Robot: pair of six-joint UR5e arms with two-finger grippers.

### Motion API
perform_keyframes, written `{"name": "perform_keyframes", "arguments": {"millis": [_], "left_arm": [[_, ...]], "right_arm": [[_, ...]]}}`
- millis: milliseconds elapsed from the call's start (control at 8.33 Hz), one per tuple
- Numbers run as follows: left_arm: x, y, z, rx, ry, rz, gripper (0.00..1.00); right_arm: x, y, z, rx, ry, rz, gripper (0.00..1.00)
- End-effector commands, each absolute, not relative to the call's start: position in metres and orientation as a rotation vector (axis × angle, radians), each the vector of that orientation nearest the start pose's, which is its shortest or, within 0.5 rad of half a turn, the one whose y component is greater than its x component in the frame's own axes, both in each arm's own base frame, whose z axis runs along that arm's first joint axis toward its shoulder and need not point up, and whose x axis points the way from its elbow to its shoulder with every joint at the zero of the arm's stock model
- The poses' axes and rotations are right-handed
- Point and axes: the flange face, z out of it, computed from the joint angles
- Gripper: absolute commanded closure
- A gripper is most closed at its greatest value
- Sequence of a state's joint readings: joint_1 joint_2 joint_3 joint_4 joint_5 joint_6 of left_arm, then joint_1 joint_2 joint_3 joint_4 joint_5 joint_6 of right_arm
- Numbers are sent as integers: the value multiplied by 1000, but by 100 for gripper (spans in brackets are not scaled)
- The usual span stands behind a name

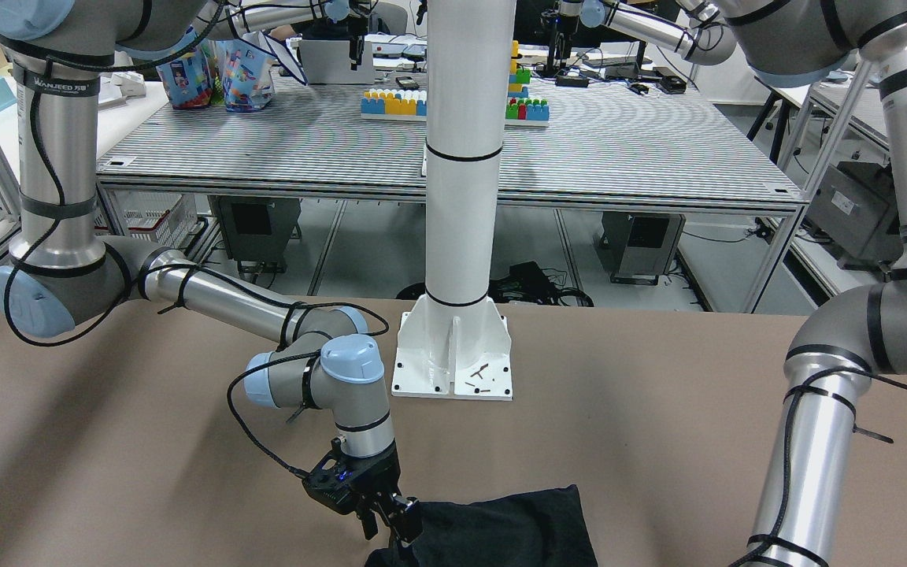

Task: Fold clothes
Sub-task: 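Release the fold with the left gripper while right gripper moves to the collar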

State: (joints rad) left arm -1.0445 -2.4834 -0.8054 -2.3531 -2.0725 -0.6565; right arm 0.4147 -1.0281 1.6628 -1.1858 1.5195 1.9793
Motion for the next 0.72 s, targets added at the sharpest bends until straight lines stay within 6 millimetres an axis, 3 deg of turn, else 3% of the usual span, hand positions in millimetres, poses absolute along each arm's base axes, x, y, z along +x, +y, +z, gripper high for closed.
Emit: {"name": "perform_keyframes", "arguments": {"millis": [0,240,480,600], "left_arm": [[356,-780,338,493,891,115,0],[355,-779,343,489,889,114,0],[354,-780,343,488,887,112,0],[355,-779,343,488,888,113,0]], "right_arm": [[-567,-402,271,62,-1022,784,24],[-568,-403,262,77,-1037,795,44],[-570,-402,260,74,-1040,799,80],[-573,-397,263,74,-1034,786,81]]}}
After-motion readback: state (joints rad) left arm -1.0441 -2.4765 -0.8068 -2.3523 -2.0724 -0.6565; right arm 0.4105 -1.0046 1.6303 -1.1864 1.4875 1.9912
